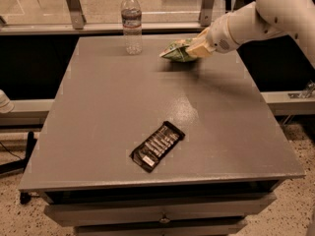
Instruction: Move green jalapeno chip bag near water bottle
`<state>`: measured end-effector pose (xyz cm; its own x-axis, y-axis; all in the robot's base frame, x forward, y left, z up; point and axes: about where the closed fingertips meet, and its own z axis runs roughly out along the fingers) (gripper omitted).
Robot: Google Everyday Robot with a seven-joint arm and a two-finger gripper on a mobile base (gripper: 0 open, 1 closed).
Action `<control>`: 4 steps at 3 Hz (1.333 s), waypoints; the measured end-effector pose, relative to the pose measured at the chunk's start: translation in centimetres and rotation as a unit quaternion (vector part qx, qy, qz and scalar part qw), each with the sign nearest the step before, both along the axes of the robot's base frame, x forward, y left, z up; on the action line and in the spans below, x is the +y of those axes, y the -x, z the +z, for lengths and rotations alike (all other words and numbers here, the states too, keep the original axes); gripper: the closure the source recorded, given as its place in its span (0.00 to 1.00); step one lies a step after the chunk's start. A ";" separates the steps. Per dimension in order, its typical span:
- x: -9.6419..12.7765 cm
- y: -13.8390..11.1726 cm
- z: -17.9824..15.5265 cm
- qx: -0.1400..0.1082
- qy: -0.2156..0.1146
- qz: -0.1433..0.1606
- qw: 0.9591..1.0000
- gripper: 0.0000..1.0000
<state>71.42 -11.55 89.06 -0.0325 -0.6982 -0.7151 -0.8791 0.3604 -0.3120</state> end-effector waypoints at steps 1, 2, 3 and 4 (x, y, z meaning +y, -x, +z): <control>3.1 -0.7 -1.2 -0.004 -0.011 0.037 0.999 1.00; 6.6 -1.5 -2.0 -0.010 -0.018 0.076 0.997 1.00; 9.5 -2.0 -1.8 -0.019 -0.021 0.107 0.994 1.00; 10.8 -2.2 -1.6 -0.025 -0.018 0.124 0.992 1.00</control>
Offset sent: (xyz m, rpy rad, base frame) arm 0.0226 0.1000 -0.0230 0.0526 -0.0399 0.2327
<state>73.66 -0.74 87.46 0.1734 -0.6544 -0.7360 -0.9257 0.1467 -0.3486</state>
